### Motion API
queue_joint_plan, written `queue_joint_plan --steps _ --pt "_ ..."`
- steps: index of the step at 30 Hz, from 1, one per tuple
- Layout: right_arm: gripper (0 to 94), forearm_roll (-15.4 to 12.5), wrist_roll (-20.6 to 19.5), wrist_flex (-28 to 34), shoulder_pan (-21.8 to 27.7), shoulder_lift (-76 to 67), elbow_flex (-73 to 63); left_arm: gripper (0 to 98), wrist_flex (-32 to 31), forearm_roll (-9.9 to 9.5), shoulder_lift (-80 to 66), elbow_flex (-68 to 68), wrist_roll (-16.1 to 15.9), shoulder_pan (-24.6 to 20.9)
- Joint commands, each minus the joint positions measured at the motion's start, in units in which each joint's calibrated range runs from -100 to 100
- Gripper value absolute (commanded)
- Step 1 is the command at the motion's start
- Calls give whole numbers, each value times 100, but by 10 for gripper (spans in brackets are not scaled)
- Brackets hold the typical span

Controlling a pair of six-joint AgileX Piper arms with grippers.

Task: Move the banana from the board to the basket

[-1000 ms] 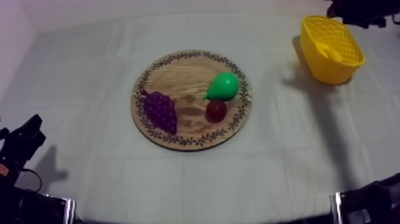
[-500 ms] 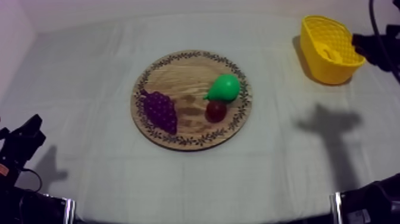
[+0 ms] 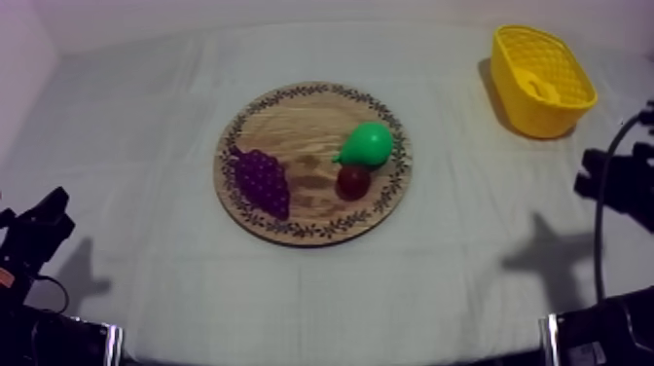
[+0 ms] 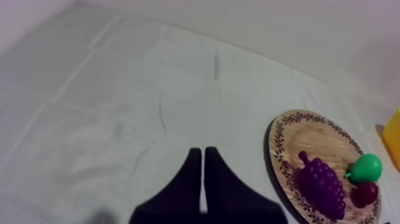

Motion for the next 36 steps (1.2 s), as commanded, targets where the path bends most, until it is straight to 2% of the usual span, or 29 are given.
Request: queue_joint_plan --steps 1,3,8,13,18,20,25,27,30,36 --pt "4 -38 164 -7 12 -582 636 1 -5 -2 -1 1 -1 -2" --pt "4 -93 247 -12 61 -893 890 1 -5 -2 -1 1 0 -2" --pt "4 54 91 331 91 -1558 1108 1 -5 -2 -1 1 0 -2" --pt "4 280 -243 663 40 -1947 1117 1 -5 -2 -1 1 0 -2" --pt "13 360 -511 862 121 -2336 1114 1 -5 -2 -1 1 0 -2" --pt "9 384 -358 843 188 -2425 1133 1 -5 -2 -1 1 0 -2" --pt "5 404 485 817 342 -2497 1149 1 -5 -2 -1 1 -1 -2" --pt "4 406 705 812 369 -2508 1150 1 -5 -2 -1 1 0 -2" --pt "4 407 802 808 385 -2516 1151 1 -5 -2 -1 1 0 -2" --pt "4 408 692 807 393 -2519 1152 1 -5 -2 -1 1 0 -2"
